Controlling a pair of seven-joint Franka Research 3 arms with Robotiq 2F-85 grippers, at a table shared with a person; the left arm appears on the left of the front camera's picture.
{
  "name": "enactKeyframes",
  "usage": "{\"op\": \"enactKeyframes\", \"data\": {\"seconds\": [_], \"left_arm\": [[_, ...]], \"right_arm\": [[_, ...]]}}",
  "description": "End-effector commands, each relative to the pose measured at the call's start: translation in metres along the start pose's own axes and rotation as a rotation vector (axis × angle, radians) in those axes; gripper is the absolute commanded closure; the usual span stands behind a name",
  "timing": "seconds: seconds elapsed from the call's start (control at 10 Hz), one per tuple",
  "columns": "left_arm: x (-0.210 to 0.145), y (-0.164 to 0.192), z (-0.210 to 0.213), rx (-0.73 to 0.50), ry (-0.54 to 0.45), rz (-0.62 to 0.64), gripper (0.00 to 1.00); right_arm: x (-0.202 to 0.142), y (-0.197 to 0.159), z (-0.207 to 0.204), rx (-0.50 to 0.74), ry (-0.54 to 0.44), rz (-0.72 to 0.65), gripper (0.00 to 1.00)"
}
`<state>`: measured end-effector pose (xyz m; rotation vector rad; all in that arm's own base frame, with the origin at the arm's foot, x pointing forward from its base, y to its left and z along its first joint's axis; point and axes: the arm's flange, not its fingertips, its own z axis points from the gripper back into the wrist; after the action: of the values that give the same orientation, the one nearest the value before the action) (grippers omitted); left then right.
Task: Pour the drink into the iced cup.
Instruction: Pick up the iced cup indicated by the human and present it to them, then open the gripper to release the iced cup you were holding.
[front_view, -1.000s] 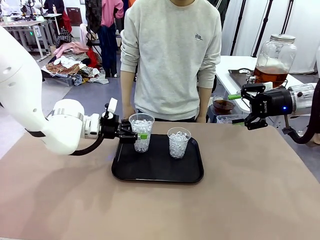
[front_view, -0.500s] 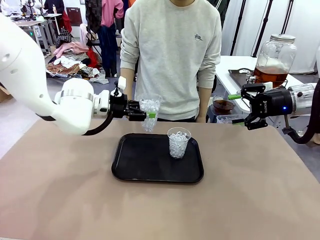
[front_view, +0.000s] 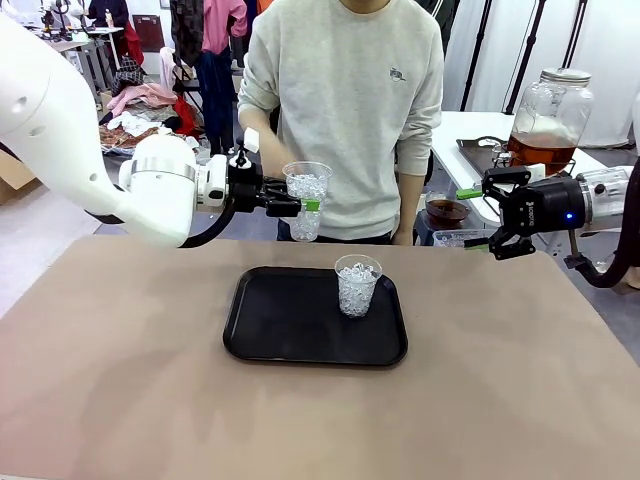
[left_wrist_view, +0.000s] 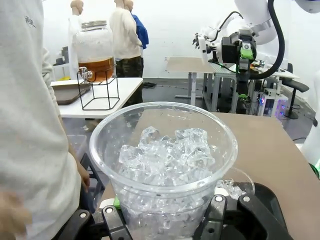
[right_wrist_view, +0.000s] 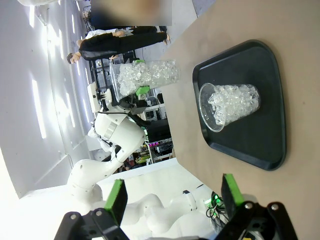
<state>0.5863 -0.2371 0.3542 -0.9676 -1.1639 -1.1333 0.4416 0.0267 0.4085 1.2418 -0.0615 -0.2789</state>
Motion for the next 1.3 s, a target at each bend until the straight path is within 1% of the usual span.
{"op": "enactKeyframes", "data": {"seconds": [0.0,0.1,1.2], "left_arm": [[0.0057,0.0038,-0.0019,-0.006,-0.004,0.008,0.39],[0.0000,0.0000,0.0000,0.000,0.000,0.000,0.39],[0.0000,0.0000,0.0000,0.000,0.000,0.000,0.39]], "right_arm": [[0.0003,0.0012,-0.0002,0.000,-0.002,0.003,0.00],[0.0003,0.0012,-0.0002,0.000,-0.002,0.003,0.00],[0.0003,0.0012,-0.0002,0.000,-0.002,0.003,0.00]]}}
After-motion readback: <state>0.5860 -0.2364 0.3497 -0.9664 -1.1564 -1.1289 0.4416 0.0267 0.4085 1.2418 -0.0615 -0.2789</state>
